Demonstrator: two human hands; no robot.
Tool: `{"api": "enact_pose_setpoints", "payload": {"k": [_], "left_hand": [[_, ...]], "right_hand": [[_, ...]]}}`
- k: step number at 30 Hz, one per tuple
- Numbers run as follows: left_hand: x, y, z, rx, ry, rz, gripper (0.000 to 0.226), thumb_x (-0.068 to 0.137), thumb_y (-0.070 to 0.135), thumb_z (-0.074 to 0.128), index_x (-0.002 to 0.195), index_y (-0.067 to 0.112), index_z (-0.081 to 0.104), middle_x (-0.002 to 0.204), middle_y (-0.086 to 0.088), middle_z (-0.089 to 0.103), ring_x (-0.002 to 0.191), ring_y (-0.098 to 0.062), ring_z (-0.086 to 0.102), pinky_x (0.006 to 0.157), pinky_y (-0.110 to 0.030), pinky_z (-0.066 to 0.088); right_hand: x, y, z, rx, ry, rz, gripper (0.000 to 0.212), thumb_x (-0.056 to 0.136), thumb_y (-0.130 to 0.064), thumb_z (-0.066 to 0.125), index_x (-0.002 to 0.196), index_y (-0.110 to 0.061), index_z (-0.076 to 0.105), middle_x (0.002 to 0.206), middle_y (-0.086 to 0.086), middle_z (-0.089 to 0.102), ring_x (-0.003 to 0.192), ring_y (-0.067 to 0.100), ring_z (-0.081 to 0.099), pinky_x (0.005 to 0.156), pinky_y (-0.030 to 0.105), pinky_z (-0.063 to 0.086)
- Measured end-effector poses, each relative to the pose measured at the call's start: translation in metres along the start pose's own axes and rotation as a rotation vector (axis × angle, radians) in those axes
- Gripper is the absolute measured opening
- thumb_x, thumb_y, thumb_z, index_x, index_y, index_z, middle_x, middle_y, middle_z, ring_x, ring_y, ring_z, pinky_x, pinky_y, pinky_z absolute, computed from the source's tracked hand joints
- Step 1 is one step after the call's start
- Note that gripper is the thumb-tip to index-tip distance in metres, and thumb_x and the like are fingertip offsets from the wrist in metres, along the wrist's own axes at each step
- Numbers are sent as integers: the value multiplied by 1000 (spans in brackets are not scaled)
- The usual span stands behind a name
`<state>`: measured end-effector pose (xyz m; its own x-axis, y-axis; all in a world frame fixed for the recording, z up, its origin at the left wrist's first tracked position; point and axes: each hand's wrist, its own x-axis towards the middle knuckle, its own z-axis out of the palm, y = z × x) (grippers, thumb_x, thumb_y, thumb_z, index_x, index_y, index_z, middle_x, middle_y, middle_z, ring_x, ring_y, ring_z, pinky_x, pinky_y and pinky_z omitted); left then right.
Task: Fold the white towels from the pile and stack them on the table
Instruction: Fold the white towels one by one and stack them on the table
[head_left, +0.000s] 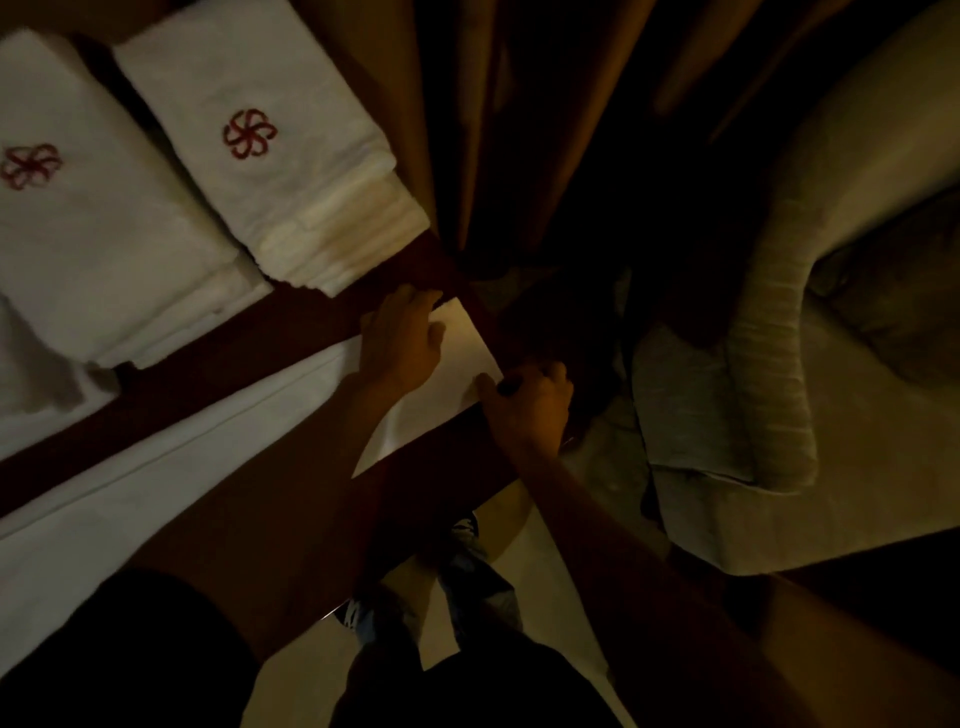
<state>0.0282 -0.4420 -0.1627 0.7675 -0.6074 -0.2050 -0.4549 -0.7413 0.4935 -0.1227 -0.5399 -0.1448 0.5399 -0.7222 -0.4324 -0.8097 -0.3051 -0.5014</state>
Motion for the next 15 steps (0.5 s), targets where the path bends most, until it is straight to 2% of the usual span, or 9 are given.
{"api": "enact_pose_setpoints", "payload": {"k": [2, 5, 8, 11, 15], "left_hand": [[2, -2, -3, -49, 5, -5, 37, 94, 20, 63, 131, 13, 58, 128, -12, 56, 122, -32, 53, 101, -55, 43], [1, -7, -12, -147, -1, -33, 33, 93, 23, 67, 123, 10, 62, 121, -11, 59, 112, -28, 58, 94, -44, 48], [-4, -11, -29, -250, 30, -52, 31, 90, 26, 70, 117, 11, 66, 116, -7, 65, 107, -24, 61, 87, -31, 46], [-15, -16, -50, -297, 58, -41, 30, 90, 24, 71, 115, 9, 67, 110, -5, 69, 101, -18, 62, 81, -26, 43], [-39, -33, -77, -319, 114, -63, 31, 89, 31, 72, 113, 12, 69, 102, -4, 71, 94, -16, 64, 76, -26, 45]], "right_hand": [[-2, -6, 1, 115, 8, -4, 27, 91, -42, 68, 103, -18, 69, 129, 1, 44, 123, 24, 41, 99, 41, 47], [-9, -15, 0, 240, 39, -32, 17, 92, -36, 68, 95, -19, 64, 116, -7, 43, 106, 13, 50, 87, 30, 52], [-21, -26, -2, 285, 84, -83, 15, 91, -34, 69, 90, -21, 60, 109, -7, 48, 81, 0, 48, 65, 14, 40], [-34, -37, -2, 311, 120, -145, 15, 92, -33, 68, 89, -24, 57, 97, -7, 56, 78, 4, 53, 60, 17, 38], [-59, -55, 2, 369, 142, -242, 11, 91, -32, 68, 93, -26, 60, 84, -16, 59, 74, 2, 58, 63, 32, 54]]}}
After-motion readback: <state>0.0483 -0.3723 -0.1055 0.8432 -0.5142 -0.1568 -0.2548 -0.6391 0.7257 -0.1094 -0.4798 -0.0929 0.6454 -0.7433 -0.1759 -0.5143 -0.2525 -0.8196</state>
